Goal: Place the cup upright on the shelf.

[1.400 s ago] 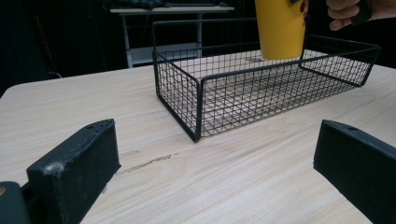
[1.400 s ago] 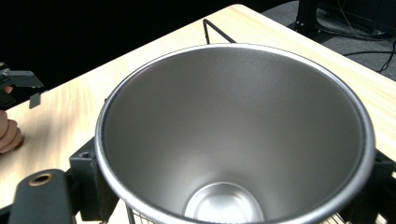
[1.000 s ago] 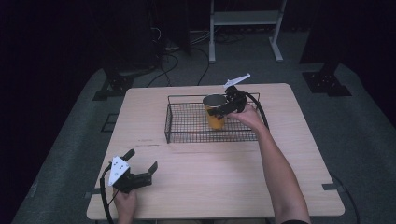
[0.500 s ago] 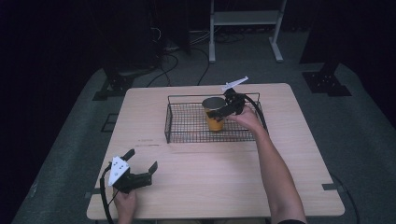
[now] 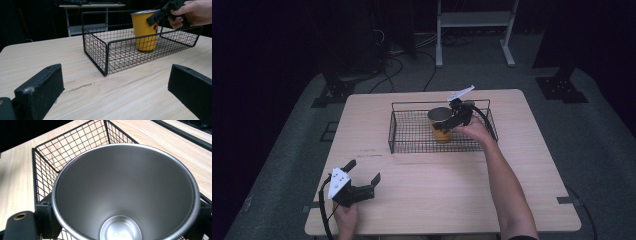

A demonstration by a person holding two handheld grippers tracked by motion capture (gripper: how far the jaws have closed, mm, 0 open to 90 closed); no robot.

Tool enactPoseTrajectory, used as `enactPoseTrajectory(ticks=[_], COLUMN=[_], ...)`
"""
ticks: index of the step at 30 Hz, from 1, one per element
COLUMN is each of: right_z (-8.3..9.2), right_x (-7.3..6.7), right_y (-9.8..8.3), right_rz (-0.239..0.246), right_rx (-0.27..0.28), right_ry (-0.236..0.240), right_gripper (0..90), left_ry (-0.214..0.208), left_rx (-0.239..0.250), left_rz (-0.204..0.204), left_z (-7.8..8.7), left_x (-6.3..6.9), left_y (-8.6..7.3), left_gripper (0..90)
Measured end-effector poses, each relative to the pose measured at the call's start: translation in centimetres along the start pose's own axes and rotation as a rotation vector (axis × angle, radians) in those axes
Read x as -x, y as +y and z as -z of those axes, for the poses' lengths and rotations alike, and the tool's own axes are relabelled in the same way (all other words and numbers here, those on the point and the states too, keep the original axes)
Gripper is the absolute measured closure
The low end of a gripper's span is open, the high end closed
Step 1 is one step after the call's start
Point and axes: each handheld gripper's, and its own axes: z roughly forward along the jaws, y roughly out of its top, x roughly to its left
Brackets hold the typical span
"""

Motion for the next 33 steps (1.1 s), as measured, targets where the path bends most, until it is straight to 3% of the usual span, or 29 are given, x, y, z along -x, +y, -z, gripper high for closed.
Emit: enactPoseTrajectory(ticks=[18,33], right_z=[0.3,0.7], right_x=[-0.8,-1.5], right_y=[0.1,0.3], right_rz=[0.056,0.069], right_rx=[-0.025,-0.040], right_ry=[-0.023,-0.027], right_gripper=[5.5,0.0], left_ry=[0.002,0.006], left_rx=[-0.001,-0.002], left_rz=[-0.001,0.000], left_z=[0.0,-0.1], left_x=[0.0,0.0], left_y=[0.0,0.0], left_gripper=[0.0,0.0])
